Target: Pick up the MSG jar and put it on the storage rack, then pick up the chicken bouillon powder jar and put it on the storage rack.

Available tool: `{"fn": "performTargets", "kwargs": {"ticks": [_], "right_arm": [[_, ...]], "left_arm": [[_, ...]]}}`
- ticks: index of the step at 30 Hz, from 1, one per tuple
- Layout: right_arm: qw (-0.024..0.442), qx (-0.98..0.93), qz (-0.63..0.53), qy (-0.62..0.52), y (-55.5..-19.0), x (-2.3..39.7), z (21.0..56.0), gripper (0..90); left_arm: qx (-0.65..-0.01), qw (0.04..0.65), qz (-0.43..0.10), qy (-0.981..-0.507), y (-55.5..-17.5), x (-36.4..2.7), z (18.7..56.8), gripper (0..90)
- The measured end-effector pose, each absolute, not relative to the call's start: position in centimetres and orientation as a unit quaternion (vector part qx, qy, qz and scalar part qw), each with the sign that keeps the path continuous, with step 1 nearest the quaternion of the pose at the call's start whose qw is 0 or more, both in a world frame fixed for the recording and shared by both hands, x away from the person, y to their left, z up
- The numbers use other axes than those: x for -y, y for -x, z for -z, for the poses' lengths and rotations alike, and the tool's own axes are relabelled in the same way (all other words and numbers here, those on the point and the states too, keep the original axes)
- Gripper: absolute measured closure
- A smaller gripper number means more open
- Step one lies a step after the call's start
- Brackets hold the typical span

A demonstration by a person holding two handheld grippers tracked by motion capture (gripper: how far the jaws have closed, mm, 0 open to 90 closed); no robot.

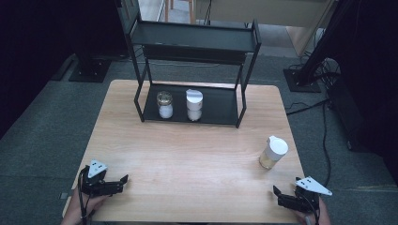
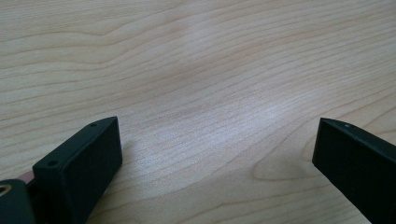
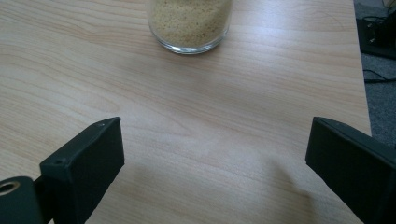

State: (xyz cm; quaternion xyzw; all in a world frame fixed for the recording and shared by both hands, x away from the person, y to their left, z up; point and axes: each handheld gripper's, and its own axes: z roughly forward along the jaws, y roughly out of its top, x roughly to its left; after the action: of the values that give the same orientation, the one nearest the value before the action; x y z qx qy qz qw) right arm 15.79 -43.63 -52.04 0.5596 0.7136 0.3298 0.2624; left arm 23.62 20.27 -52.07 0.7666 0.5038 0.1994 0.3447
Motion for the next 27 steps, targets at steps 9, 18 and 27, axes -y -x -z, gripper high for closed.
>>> {"fn": "performTargets", "kwargs": {"ticks": [9, 18, 27], "right_arm": [[0.264, -0.712, -0.324, -0.564, -15.9, 43.8, 51.8, 4.1], [0.262, -0.712, -0.324, -0.565, -16.5, 43.5, 51.5, 4.4], [0.246, -0.702, -0.346, -0.572, -17.1, 43.4, 50.9, 4.1]], "left_arm": [[-0.504, 0.345, -0.199, -0.766, -23.6, -20.3, 52.1, 1.7], [-0.503, 0.344, -0.200, -0.767, -23.6, -20.2, 52.1, 1.7], [-0.501, 0.344, -0.200, -0.768, -23.6, -20.2, 52.1, 1.6]]}}
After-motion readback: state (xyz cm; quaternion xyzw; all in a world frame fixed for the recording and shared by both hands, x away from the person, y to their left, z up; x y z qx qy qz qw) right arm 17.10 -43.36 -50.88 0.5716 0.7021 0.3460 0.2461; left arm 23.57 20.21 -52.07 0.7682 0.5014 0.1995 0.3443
